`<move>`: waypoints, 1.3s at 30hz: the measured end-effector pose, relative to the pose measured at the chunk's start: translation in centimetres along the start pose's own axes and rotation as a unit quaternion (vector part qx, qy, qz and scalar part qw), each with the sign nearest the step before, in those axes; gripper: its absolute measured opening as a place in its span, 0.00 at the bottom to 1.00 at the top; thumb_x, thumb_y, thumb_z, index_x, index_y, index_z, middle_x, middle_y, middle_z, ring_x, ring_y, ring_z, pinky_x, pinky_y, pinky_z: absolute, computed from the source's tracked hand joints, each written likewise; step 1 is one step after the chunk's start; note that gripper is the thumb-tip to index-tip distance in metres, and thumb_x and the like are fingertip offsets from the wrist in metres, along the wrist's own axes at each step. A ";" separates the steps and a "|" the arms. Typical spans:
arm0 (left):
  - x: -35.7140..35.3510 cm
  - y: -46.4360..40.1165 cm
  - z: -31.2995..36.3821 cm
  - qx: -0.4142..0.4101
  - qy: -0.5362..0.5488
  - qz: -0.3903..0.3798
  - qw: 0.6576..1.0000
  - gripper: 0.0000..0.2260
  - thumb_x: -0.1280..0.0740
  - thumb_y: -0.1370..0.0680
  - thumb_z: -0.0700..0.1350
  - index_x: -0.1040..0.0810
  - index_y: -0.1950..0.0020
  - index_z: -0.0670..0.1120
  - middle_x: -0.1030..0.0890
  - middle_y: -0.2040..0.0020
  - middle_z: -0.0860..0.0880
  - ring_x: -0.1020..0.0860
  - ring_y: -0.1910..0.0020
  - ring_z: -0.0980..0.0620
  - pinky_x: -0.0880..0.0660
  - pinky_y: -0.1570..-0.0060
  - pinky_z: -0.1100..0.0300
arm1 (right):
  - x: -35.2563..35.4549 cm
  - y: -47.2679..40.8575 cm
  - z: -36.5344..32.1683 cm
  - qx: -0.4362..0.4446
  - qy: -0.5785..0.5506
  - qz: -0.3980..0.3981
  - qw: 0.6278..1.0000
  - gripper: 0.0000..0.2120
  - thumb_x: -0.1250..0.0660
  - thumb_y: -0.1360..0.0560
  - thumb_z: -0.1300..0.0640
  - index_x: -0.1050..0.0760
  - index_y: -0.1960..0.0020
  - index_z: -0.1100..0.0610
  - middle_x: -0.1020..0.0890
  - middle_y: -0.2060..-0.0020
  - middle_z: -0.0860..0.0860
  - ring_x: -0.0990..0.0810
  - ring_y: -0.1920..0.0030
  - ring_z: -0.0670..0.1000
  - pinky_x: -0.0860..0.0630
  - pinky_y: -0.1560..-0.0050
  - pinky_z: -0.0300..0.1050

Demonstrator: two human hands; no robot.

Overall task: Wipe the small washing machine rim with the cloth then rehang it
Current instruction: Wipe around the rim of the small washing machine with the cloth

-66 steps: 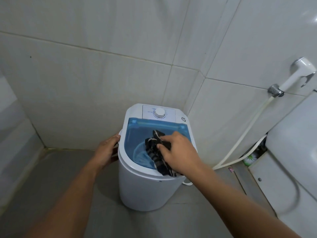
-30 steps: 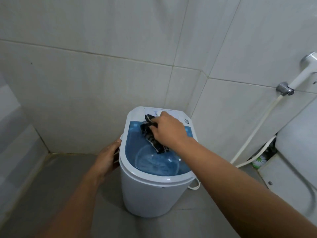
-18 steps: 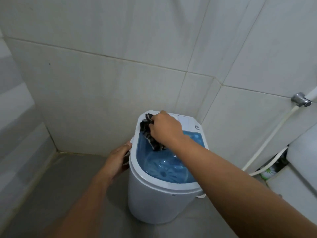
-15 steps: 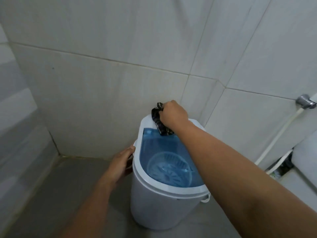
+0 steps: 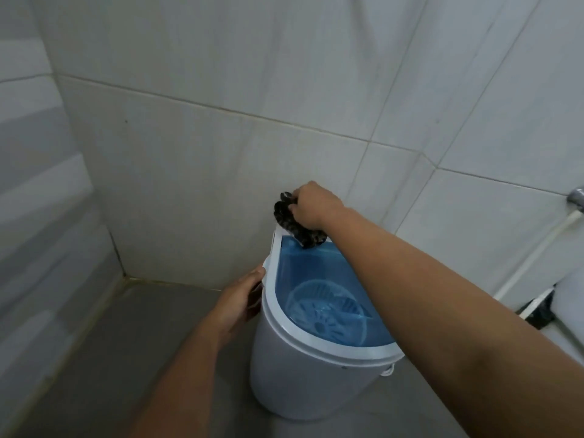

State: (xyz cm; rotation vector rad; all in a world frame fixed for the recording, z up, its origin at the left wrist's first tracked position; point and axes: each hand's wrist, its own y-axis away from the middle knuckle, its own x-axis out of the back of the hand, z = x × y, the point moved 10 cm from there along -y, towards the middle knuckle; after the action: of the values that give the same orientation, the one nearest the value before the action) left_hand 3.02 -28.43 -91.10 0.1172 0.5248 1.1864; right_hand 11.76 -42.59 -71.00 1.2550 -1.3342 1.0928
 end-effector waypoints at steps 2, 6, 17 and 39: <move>0.1 -0.1 -0.2 0.000 0.002 -0.003 1.000 0.20 0.33 0.21 0.58 0.19 0.32 0.51 0.14 0.37 0.48 0.18 0.35 0.46 0.28 0.28 0.44 | -1.9 3.7 -4.0 0.087 -0.009 -0.021 0.996 0.15 0.36 0.20 0.50 0.19 0.38 0.56 0.20 0.43 0.57 0.20 0.45 0.59 0.24 0.47 0.47; -0.3 0.0 0.1 -0.005 0.008 -0.007 1.000 0.16 0.35 0.18 0.53 0.17 0.35 0.47 0.13 0.40 0.47 0.18 0.35 0.45 0.27 0.29 0.46 | -2.7 8.4 -2.2 0.106 -0.075 -0.036 0.991 0.12 0.36 0.20 0.51 0.18 0.42 0.54 0.17 0.49 0.54 0.20 0.49 0.55 0.24 0.45 0.50; -0.3 0.3 0.4 -0.003 -0.035 0.005 0.999 0.16 0.36 0.19 0.60 0.17 0.35 0.57 0.13 0.39 0.54 0.18 0.36 0.50 0.26 0.30 0.44 | 2.3 6.2 2.2 0.021 -0.039 0.124 0.991 0.17 0.45 0.18 0.46 0.24 0.35 0.47 0.21 0.43 0.54 0.20 0.45 0.58 0.24 0.46 0.52; 0.2 0.1 0.3 0.002 -0.024 0.013 1.000 0.18 0.34 0.20 0.59 0.18 0.35 0.53 0.14 0.38 0.50 0.18 0.37 0.46 0.26 0.31 0.43 | -3.2 17.1 -1.5 0.198 0.062 0.122 0.971 0.32 0.31 0.27 0.59 0.32 0.24 0.50 0.22 0.37 0.52 0.26 0.45 0.60 0.26 0.48 0.59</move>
State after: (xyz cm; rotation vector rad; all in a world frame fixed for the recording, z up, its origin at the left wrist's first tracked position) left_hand 3.13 -28.18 -90.90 0.1560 0.4856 1.2046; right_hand -5.17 -39.49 -73.86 1.2996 -1.2338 1.6474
